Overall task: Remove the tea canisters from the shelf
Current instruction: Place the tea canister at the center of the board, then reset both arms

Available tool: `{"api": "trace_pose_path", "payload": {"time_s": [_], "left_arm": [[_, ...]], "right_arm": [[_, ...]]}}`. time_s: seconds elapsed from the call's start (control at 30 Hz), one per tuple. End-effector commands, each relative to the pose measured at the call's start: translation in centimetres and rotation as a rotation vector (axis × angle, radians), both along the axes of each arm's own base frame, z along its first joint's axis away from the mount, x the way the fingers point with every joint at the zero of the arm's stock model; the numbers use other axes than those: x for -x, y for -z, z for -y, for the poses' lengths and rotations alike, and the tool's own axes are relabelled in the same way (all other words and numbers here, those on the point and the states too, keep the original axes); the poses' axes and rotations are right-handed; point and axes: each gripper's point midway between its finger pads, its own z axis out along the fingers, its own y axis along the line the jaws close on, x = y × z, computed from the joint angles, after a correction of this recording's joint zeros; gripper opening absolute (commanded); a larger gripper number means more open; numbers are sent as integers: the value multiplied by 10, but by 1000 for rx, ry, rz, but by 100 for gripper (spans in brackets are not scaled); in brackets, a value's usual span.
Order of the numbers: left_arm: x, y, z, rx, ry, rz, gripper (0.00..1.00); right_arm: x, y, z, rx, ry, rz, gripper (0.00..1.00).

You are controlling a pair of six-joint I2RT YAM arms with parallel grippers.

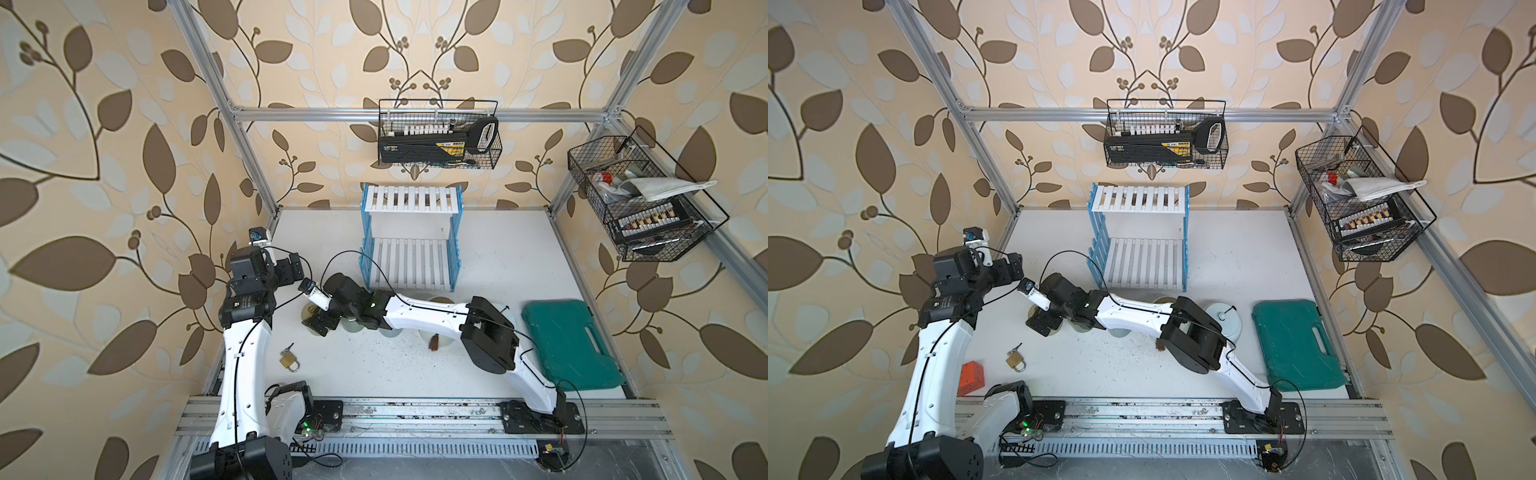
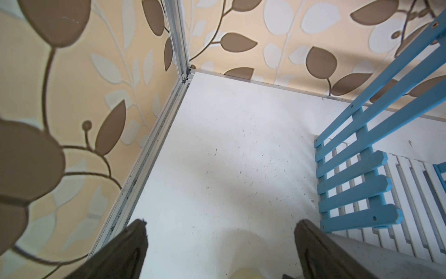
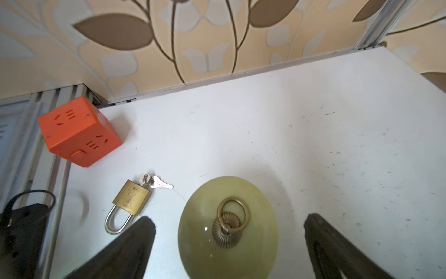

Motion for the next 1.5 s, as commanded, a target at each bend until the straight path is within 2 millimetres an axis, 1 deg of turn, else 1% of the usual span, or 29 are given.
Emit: {"api": "trace_pose_path", "payload": {"time_s": [0.0,0.1,0.13,0.3,0.33,0.47,0.6,0.7,0.83,1.0,1.1,1.2,1.27,1.4,1.47], "left_arm": [[-2,-9,4,5,30,25,99],[-3,-13,7,7,41,32,99],[-4,-14,9,9,51,39,99],[-10,-9,20,46,97,36,99],[-11,-9,24,47,117,38,99],[-16,-4,38,43,195,42,99],[-24,4,41,62,214,4,99],[-32,16,38,87,198,-26,99],[-45,38,25,142,92,-67,99],[-57,68,23,185,65,-114,99],[-63,81,23,193,70,-123,99],[-69,95,23,184,84,-96,99],[-71,103,24,178,95,-76,99],[-73,118,26,163,117,-57,99],[-73,129,24,152,112,-67,99]], "right_arm": [[-6,-68,13,-126,47,85,99],[-10,-77,33,-140,85,84,99],[-12,-83,41,-154,101,89,99],[-27,-97,86,-191,184,57,99],[-30,-97,96,-185,195,59,99],[-37,-107,134,-173,251,91,99],[-44,-108,171,-159,311,90,99],[-45,-108,198,-124,363,126,99],[-47,-109,236,-91,438,144,99],[-50,-109,285,-65,527,147,99],[-51,-109,318,-42,588,148,99],[-55,-106,357,-33,670,158,99],[-59,-102,387,-21,736,157,99],[-61,-101,441,9,861,210,99],[-61,-101,468,16,918,227,99]]}}
